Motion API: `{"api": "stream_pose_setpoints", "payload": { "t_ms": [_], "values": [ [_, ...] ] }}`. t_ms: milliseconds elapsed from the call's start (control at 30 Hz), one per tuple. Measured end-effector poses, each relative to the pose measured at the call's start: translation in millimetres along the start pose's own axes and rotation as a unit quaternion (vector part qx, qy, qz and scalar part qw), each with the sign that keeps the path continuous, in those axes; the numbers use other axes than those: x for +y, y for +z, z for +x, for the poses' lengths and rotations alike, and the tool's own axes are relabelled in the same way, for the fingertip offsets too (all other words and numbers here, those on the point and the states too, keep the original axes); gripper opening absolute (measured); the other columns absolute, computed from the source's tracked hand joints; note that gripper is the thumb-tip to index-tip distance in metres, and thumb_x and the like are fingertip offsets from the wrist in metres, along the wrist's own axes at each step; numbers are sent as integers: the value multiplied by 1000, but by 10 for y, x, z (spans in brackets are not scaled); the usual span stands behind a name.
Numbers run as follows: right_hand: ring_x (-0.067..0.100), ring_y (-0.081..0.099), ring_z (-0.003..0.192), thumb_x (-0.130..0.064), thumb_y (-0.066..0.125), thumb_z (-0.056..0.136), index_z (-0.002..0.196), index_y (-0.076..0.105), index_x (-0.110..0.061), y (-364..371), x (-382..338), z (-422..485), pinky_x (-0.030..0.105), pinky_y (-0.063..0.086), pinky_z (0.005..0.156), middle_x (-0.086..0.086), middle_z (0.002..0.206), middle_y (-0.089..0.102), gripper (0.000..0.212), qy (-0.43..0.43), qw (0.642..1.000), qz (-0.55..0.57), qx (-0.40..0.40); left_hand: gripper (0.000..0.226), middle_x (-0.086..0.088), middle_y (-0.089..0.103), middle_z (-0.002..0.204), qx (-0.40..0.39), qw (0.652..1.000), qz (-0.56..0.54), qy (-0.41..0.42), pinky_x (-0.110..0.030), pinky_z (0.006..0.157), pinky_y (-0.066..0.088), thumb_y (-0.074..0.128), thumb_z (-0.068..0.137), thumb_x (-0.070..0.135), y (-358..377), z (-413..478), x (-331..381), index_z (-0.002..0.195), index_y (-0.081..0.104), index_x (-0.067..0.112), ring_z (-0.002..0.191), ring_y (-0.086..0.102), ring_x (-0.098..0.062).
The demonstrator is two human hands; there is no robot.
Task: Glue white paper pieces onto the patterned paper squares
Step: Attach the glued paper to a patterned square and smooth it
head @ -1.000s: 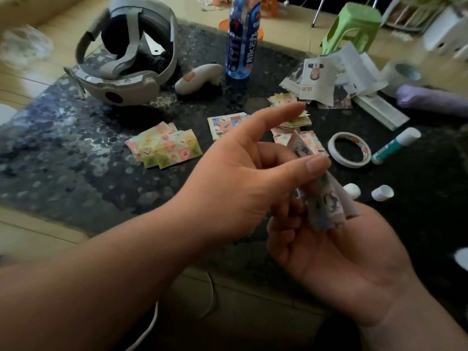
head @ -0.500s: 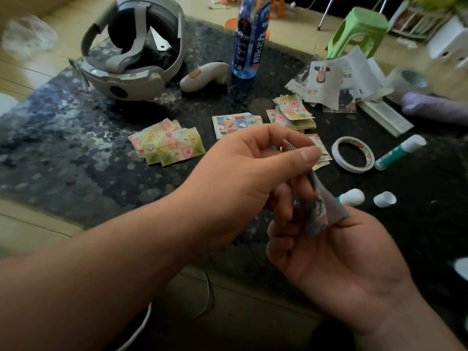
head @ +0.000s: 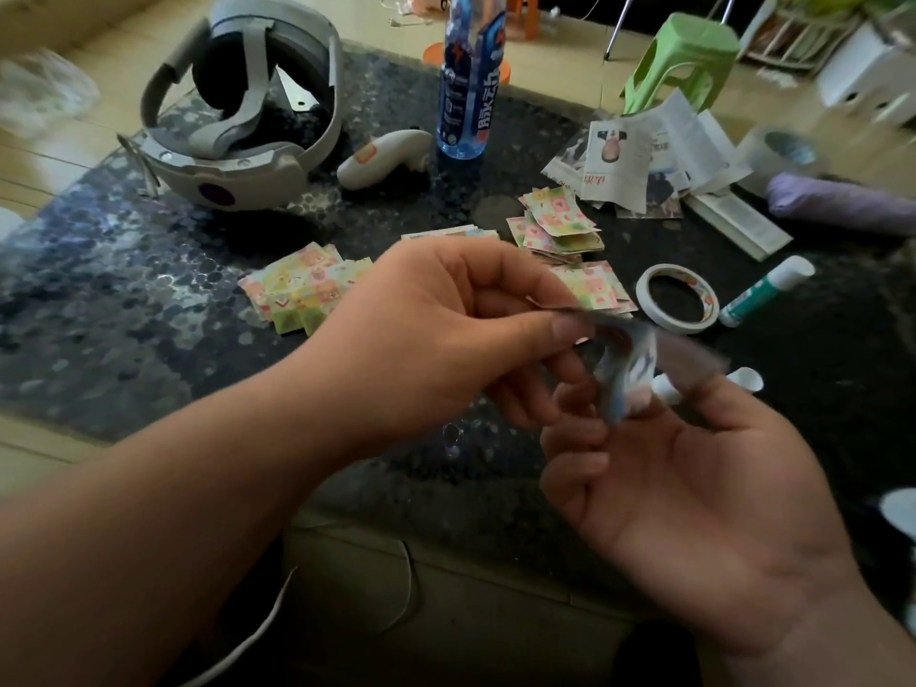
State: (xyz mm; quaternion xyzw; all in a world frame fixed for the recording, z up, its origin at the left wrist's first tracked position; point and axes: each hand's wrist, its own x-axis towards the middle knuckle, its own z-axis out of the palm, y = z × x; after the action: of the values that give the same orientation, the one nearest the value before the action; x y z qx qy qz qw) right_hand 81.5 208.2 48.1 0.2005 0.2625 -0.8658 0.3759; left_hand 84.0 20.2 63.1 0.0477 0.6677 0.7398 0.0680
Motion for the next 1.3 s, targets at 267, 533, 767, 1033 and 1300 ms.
{"api": "stream_pose_setpoints", "payload": {
  "t_ms": [267, 533, 767, 1033, 1300],
  "values": [
    [18, 59, 81, -59, 65, 77, 86, 81, -24, 16, -54, -67, 33, 45, 66, 5, 101, 70, 40, -208, 955, -205, 53, 14, -4, 48, 46, 105, 989, -47, -92, -17, 37, 23, 73, 86, 20, 11, 42, -57, 73, 70, 14, 32, 31, -14],
    [34, 71, 112, -22, 66, 84, 113, 72, -10, -34, -47, -23, 57, 49, 100, 13, 115, 76, 32, -267, 915, -299, 53, 27, 1, 39, 45, 15, 972, -164, -169, -23, 43, 12, 66, 89, 18, 69, 28, -74, 62, 65, 17, 33, 25, -10],
    [29, 75, 96, -24, 69, 80, 94, 80, -16, -144, -40, -10, 45, 55, 85, 13, 98, 78, 20, -379, 832, -397, 78, 18, -6, 75, 75, 96, 987, 128, -13, -39, 60, 53, 80, 74, 38, 145, -60, -53, 81, 79, 21, 69, 65, -36],
    [32, 75, 85, -33, 80, 81, 81, 78, -19, -137, -47, -32, 45, 58, 73, 17, 90, 77, 14, -403, 827, -386, 63, 18, -4, 76, 83, 82, 989, 127, -8, -44, 73, 59, 77, 74, 39, 174, -29, -82, 79, 77, 22, 80, 72, -30],
    [31, 76, 83, -18, 71, 85, 80, 73, -14, -145, -65, 45, 39, 60, 69, 16, 88, 77, 8, -413, 830, -363, 98, 12, -3, 78, 83, 72, 986, 140, -47, -55, 79, 61, 77, 81, 36, 225, -67, -106, 84, 79, 24, 82, 73, -34]
  ]
}}
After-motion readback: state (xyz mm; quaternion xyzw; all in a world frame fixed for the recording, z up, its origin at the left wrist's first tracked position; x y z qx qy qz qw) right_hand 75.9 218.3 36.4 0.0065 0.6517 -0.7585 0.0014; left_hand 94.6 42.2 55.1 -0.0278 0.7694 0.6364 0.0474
